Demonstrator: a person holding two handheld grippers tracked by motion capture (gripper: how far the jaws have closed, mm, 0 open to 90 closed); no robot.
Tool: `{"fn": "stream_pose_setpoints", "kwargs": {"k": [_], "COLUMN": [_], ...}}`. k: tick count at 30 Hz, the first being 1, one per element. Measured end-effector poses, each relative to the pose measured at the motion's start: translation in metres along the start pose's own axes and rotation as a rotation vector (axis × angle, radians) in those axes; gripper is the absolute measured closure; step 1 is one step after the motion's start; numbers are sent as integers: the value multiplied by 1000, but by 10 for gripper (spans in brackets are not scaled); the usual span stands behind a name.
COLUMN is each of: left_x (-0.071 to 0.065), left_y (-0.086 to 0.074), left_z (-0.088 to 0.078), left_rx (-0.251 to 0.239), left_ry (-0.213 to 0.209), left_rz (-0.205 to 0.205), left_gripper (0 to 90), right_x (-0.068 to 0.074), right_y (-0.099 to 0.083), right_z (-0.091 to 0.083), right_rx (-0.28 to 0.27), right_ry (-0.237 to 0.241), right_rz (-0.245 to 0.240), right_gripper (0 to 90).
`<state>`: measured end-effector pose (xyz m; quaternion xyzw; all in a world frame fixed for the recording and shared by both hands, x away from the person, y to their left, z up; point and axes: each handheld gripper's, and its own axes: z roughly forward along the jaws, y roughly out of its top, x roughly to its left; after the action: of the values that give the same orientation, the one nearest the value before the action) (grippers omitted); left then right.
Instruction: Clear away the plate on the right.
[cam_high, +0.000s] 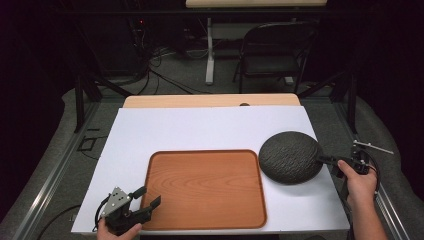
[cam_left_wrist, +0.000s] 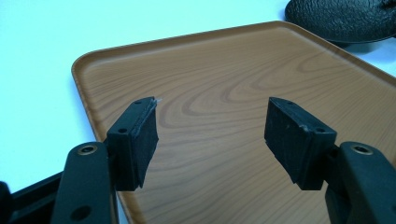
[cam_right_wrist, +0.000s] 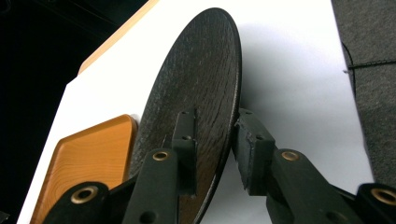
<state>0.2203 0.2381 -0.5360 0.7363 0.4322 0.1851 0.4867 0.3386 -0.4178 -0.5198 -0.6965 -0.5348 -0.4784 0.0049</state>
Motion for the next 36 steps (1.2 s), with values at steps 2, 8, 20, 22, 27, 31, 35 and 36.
{"fn": "stream_pose_setpoints", "kwargs": {"k": [2, 8, 20, 22, 27, 31, 35, 36], "left_x": [0, 0, 0, 0, 0, 0, 0, 0], "left_y": [0, 0, 0, 0, 0, 0, 0, 0], "left_z": [0, 0, 1, 1, 1, 1, 1, 1], "left_rx": [0, 0, 3, 3, 4, 5, 8, 8], "left_ry": [-1, -1, -5, -2, -5, -5, -9, -8], "left_rz": [2, 1, 2, 2, 2, 2, 4, 4], "left_gripper": [345, 344, 344, 344, 344, 344, 344, 345], "right_x": [4, 16, 12, 9, 2, -1, -3, -4], "right_y": [2, 7, 10, 10, 12, 14, 16, 16], "right_z": [-1, -1, 2, 3, 4, 5, 6, 7], "right_rx": [3, 3, 31, 37, 65, 84, 105, 96], "right_ry": [-7, -13, -35, -30, -43, -56, -62, -54], "right_rz": [-13, -40, -19, 9, 40, 52, 86, 96], "right_gripper": [715, 712, 710, 714, 758, 812, 840, 843]}}
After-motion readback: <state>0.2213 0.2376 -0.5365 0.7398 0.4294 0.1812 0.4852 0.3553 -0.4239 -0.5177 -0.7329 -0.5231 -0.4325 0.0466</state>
